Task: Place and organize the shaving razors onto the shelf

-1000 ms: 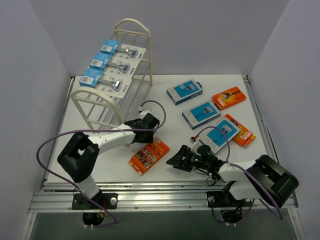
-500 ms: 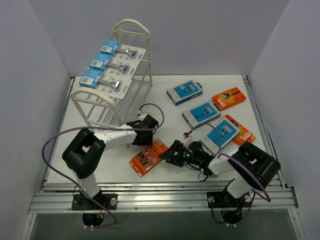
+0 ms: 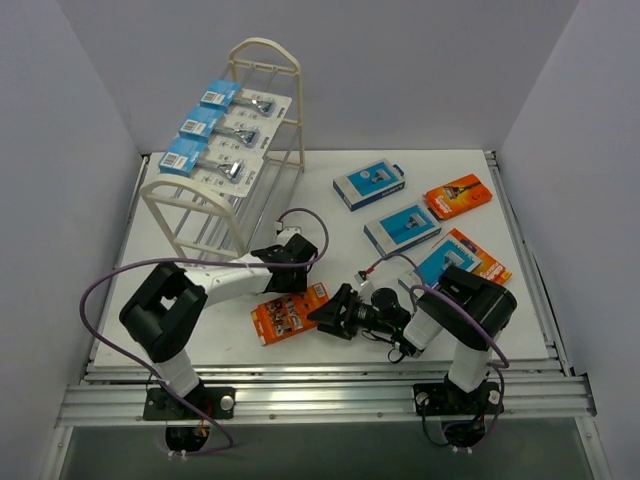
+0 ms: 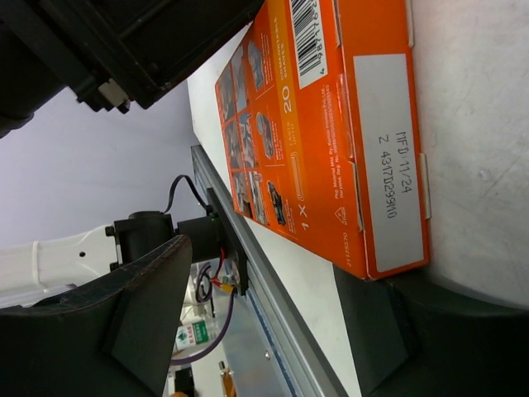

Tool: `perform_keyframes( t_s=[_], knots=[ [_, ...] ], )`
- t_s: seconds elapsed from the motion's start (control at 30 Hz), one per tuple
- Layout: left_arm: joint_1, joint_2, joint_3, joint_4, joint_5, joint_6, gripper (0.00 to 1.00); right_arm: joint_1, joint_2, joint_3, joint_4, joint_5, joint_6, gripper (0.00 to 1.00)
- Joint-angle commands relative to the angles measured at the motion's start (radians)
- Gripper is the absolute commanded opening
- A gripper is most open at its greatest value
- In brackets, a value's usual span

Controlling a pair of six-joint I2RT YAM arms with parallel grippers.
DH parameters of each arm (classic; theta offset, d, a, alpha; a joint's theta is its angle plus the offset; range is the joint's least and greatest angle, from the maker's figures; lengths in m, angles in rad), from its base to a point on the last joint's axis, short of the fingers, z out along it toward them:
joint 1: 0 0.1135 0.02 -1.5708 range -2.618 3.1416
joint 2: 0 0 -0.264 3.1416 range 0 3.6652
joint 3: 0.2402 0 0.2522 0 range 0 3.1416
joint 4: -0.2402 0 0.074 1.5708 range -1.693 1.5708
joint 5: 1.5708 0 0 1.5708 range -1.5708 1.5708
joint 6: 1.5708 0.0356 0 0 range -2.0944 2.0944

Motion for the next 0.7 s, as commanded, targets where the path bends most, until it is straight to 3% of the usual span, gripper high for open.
perform_keyframes(
  t_s=[0.0, 0.33, 0.67],
  knots=[
    [-0.068, -0.063, -0.014, -0.034, 0.144, -0.028, 0.58, 0.004, 0.011, -0.016, 0.138, 0.088, -0.043, 0.66],
    [-0.134, -0.221, -0.025, -0.116, 0.162, -0.062, 0.56, 0.004, -0.064, -0.044, 0.032, 0.157, -0.057, 0.72],
    [-0.110, -0.235, -0.099, -0.127, 0.100, -0.048, 0.61, -0.002, 0.005, -0.086, 0.131, 0.174, -0.035, 0.75]
  ],
)
